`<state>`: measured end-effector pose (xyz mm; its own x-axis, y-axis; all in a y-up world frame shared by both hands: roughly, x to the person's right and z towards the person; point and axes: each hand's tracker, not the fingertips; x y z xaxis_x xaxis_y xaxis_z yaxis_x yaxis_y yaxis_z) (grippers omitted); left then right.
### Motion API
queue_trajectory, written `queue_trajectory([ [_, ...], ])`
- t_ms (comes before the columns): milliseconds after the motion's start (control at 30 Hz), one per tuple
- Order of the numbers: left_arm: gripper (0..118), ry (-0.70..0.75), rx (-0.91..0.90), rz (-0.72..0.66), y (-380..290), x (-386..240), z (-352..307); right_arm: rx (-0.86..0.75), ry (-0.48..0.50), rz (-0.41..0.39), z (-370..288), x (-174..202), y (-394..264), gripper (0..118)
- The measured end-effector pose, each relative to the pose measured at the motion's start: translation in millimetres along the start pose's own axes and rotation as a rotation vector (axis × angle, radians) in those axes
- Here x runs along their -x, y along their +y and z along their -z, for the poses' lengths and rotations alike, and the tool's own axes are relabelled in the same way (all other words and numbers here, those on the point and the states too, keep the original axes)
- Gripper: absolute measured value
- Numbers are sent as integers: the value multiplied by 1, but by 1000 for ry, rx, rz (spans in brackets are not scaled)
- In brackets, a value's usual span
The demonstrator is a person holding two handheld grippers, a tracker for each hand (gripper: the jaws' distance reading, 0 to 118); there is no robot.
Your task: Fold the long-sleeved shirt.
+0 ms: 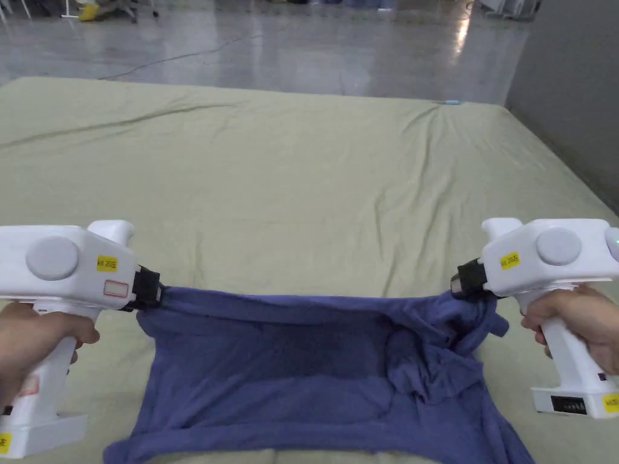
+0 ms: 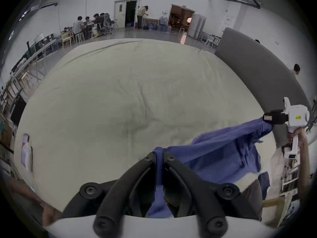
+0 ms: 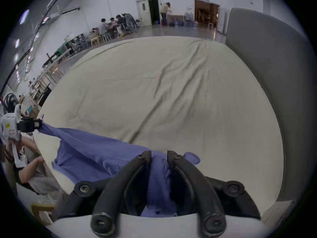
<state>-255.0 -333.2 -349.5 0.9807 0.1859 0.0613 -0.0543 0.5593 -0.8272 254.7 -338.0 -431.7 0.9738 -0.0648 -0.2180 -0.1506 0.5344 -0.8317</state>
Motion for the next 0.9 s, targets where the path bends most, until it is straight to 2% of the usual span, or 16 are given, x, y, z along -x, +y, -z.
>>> queue_trajectory([
  [233, 0, -27, 104, 15, -86, -4, -17, 11, 32, -53, -31, 6, -90, 15],
  [333, 0, -13, 163, 56, -111, -8, -11, 63, 39, -74, -23, 0, -115, 15],
  [433, 0, 7, 214, 41, -125, -10, 8, 177, 38, -118, -7, 4, -132, 15],
  [533, 0, 15, 250, 55, -133, -16, 25, 248, 1, -190, 15, 11, -144, 15],
  [633, 0, 37, 267, 79, -140, -19, 38, 275, -17, -185, 35, 10, -149, 17],
  [667, 1, 44, 263, 75, -141, -19, 41, 274, -14, -180, 35, 12, -148, 22],
  [700, 7, 46, 257, 71, -142, -18, 42, 262, -14, -181, 31, 12, -147, 33],
  [733, 25, 55, 241, 61, -141, -16, 40, 253, -13, -188, 28, 12, -146, 50],
  [767, 57, 59, 209, 43, -139, -13, 36, 250, -15, -196, 23, 12, -144, 69],
  [800, 99, 66, 198, 36, -136, -12, 32, 251, -27, -204, 13, 14, -143, 82],
  [833, 111, 72, 189, 28, -133, -11, 27, 245, -43, -209, 4, 15, -141, 82],
  [900, 111, 40, 123, -1, -120, -10, 5, 166, -24, -199, -23, 18, -130, 82],
])
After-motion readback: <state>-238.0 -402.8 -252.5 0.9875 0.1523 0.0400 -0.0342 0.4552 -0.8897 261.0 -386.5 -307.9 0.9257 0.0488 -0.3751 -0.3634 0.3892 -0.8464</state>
